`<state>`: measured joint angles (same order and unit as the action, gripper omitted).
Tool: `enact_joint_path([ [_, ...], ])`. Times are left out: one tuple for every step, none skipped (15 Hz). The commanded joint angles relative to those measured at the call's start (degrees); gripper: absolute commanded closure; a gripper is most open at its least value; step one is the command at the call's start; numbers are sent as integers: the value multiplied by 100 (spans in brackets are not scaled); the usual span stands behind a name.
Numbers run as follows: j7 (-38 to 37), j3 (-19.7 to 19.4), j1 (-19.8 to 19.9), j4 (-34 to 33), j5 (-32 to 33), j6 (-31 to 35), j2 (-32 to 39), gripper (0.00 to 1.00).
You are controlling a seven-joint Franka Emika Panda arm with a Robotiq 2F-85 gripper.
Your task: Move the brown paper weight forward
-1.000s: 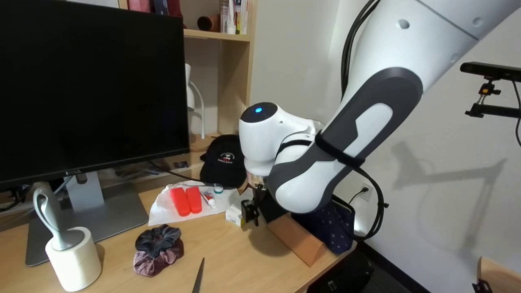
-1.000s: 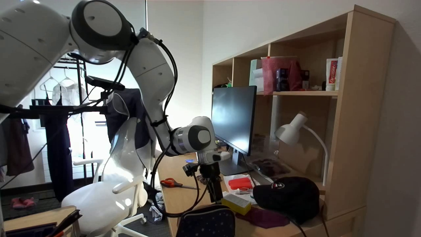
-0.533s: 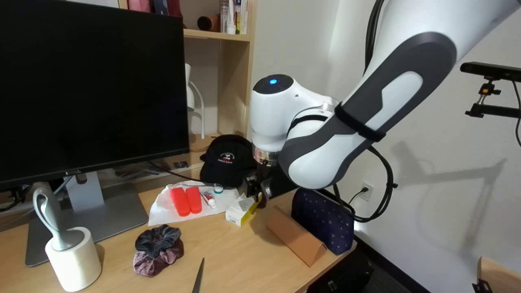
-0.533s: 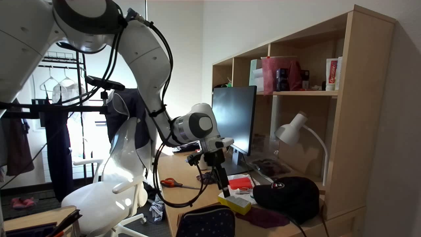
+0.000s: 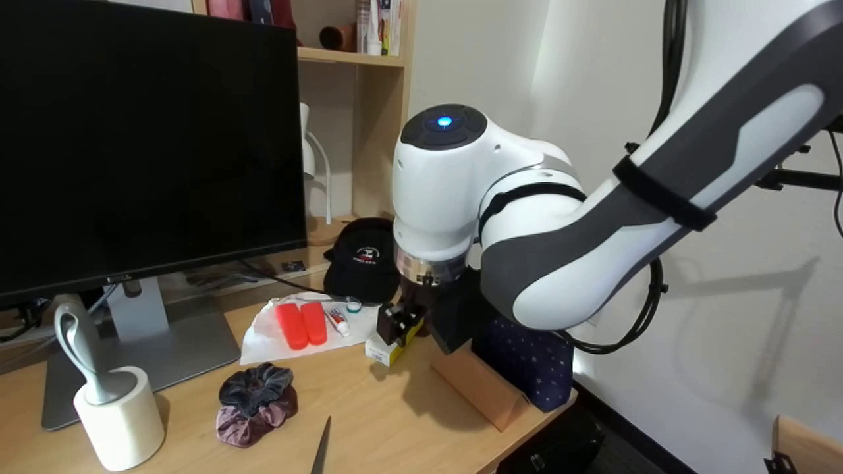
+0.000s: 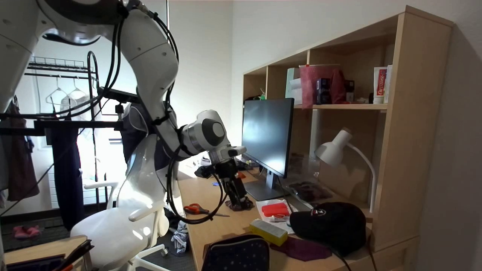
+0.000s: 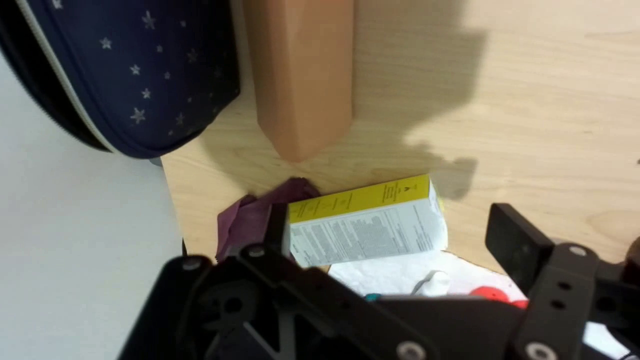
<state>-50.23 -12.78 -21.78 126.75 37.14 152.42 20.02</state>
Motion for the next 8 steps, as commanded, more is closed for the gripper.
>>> enact_joint_path([
  [-62, 241, 225, -21, 105, -52, -14, 0],
  [-60, 243, 242, -27, 102, -51, -10, 0],
  [-58, 240, 272, -30, 99, -50, -10, 0],
  [-57, 237, 291, -30, 97, -49, -9, 0],
  [250, 368, 438, -84, -106, 19, 91, 0],
  [471, 528, 597, -186, -384, 94, 266, 0],
  [706, 679, 733, -250, -632, 200, 410, 0],
  [937, 799, 816, -323, -887, 152, 532, 0],
])
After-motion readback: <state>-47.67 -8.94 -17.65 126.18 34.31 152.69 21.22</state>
